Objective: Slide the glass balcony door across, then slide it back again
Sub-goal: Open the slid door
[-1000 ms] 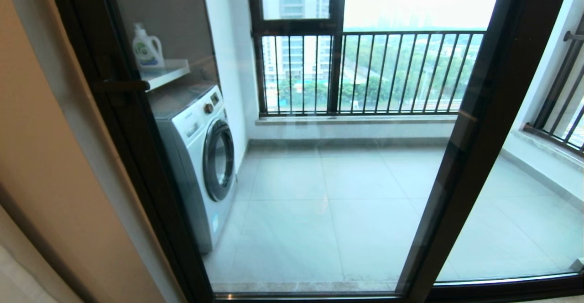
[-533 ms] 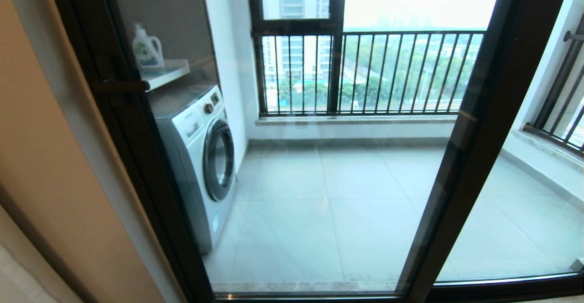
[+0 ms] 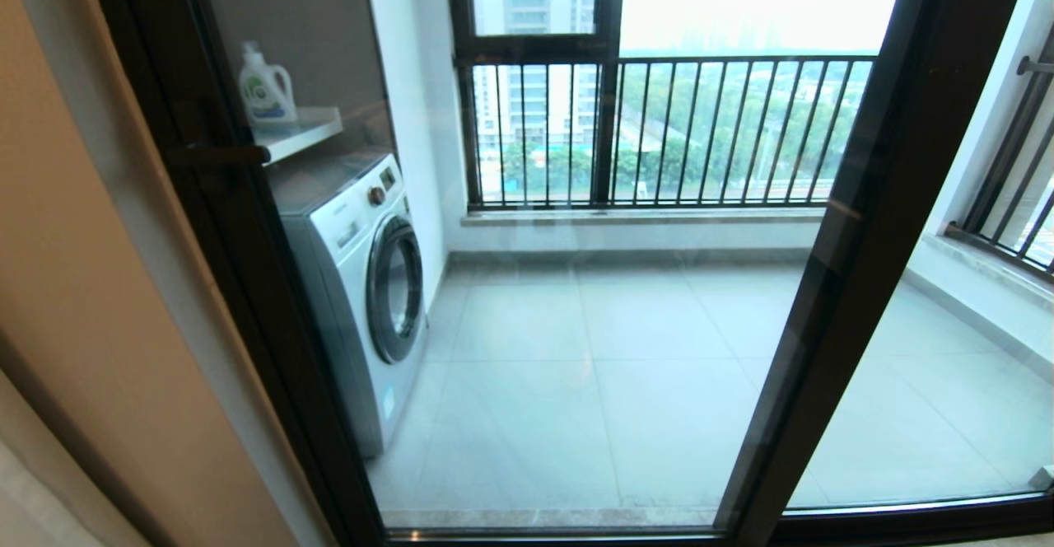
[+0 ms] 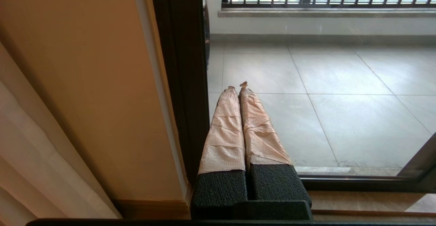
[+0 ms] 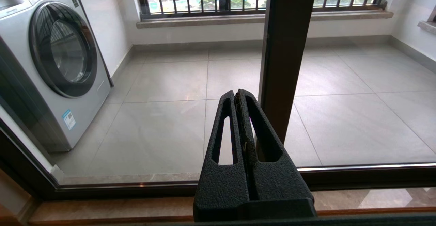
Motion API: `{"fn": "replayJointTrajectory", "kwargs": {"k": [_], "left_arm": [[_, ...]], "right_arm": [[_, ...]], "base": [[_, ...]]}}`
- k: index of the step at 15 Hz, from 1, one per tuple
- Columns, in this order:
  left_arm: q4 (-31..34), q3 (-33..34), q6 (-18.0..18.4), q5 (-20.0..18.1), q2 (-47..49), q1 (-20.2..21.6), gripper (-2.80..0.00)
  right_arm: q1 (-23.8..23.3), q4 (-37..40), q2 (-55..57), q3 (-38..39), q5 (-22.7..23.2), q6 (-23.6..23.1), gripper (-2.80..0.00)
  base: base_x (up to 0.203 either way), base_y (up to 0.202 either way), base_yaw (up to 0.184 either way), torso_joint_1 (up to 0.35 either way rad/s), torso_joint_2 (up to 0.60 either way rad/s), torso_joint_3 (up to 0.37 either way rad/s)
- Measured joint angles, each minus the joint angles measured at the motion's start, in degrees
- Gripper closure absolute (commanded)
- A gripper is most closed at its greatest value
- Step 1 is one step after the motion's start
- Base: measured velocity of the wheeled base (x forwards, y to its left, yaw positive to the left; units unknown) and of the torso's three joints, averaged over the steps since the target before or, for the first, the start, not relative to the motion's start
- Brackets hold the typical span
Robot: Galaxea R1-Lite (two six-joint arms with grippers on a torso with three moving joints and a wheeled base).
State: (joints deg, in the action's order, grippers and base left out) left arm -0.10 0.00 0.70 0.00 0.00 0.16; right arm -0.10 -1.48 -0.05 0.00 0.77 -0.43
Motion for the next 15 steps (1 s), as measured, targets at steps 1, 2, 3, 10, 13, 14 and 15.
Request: {"fn": "replayJointTrajectory", "kwargs": {"k": [1, 2, 3, 10, 13, 14, 15], "left_arm": [[0.0, 0.0, 0.0, 0.0, 0.0, 0.0, 0.00], [0.0, 0.0, 0.1, 0.0, 0.0, 0.0, 0.00], [0.1, 0.0, 0.3, 0.0, 0.0, 0.0, 0.00], [0.5, -9.2, 0.8, -2.1, 4.8, 0.0, 0.00], [-3.1, -20.0, 0.6, -4.8, 17.5, 0.0, 0.00], [-5.3, -23.2, 0.6, -5.7, 22.7, 0.0, 0.00], [-7.6, -25.6, 0.6, -6.4, 27.4, 0.0, 0.00]], "right_arm": [[0.0, 0.0, 0.0, 0.0, 0.0, 0.0, 0.00], [0.0, 0.0, 0.0, 0.0, 0.0, 0.0, 0.00], [0.0, 0.0, 0.0, 0.0, 0.0, 0.0, 0.00], [0.0, 0.0, 0.0, 0.0, 0.0, 0.0, 0.00], [0.0, 0.0, 0.0, 0.0, 0.0, 0.0, 0.00], [0.0, 0.0, 0.0, 0.0, -0.1, 0.0, 0.00], [0.0, 0.0, 0.0, 0.0, 0.0, 0.0, 0.00]], "base": [[0.000, 0.000, 0.000, 0.000, 0.00, 0.000], [0.000, 0.000, 0.000, 0.000, 0.00, 0.000], [0.000, 0.000, 0.000, 0.000, 0.00, 0.000], [0.000, 0.000, 0.000, 0.000, 0.00, 0.000], [0.000, 0.000, 0.000, 0.000, 0.00, 0.000], [0.000, 0.000, 0.000, 0.000, 0.00, 0.000], [0.000, 0.000, 0.000, 0.000, 0.00, 0.000]]}}
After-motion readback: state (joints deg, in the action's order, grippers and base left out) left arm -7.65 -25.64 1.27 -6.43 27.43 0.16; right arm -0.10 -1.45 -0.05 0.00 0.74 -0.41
